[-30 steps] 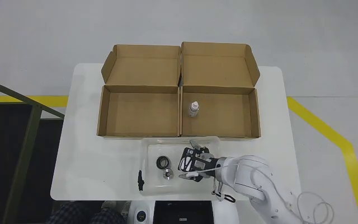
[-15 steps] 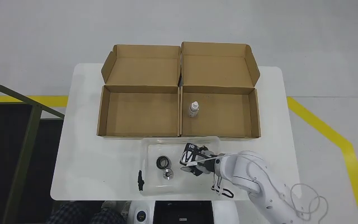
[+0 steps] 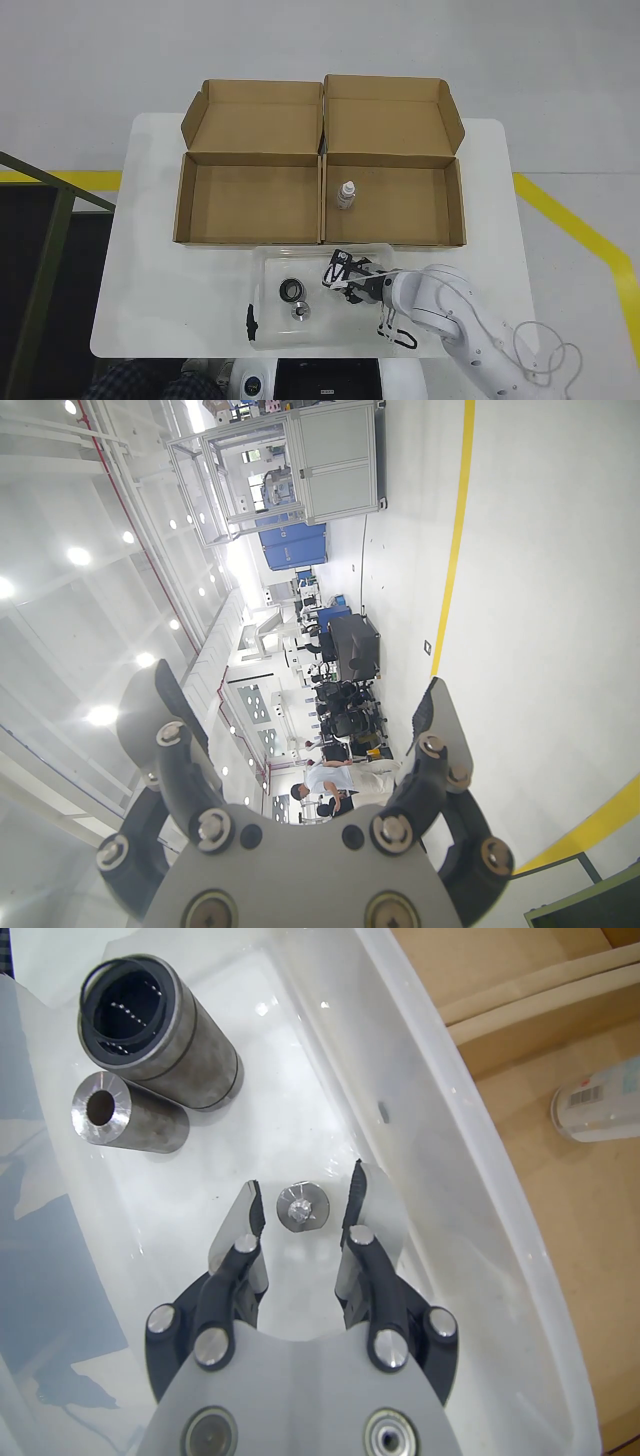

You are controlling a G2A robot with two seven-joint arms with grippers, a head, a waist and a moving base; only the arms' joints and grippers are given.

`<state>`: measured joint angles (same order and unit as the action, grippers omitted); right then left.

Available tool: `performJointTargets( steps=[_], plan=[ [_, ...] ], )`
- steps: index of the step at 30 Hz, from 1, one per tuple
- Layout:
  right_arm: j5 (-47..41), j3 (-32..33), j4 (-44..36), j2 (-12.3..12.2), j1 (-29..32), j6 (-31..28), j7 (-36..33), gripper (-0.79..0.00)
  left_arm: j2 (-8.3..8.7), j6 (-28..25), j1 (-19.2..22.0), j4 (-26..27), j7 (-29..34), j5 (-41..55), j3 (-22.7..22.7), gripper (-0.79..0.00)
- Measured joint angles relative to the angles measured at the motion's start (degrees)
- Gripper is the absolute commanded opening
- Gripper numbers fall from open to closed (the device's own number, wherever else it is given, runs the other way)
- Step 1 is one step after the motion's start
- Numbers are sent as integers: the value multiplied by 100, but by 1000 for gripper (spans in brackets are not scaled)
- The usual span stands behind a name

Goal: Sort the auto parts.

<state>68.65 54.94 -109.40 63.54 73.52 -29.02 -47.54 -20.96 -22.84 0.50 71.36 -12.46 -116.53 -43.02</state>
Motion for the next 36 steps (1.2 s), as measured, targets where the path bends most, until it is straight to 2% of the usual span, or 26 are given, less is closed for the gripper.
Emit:
performJointTargets(
  steps=[4,7,15,22,32,36],
  plan=[
    [12,-15,1,-1,-13,13,-35,-588,0,0,0,0,0,0,0,0],
    [2,-20,20,-2,-29,7,-34,-785,0,0,0,0,0,0,0,0],
    [-9,-92,39,15,-153,-41,32,-785,0,0,0,0,0,0,0,0],
    [57,-22,55,25,-206,195,243,-785,0,0,0,0,0,0,0,0],
    [12,196,-95,2,-13,468,538,-785,0,0,0,0,0,0,0,0],
    [-121,361,-346,-32,141,404,655,-785,0,0,0,0,0,0,0,0]
  ],
)
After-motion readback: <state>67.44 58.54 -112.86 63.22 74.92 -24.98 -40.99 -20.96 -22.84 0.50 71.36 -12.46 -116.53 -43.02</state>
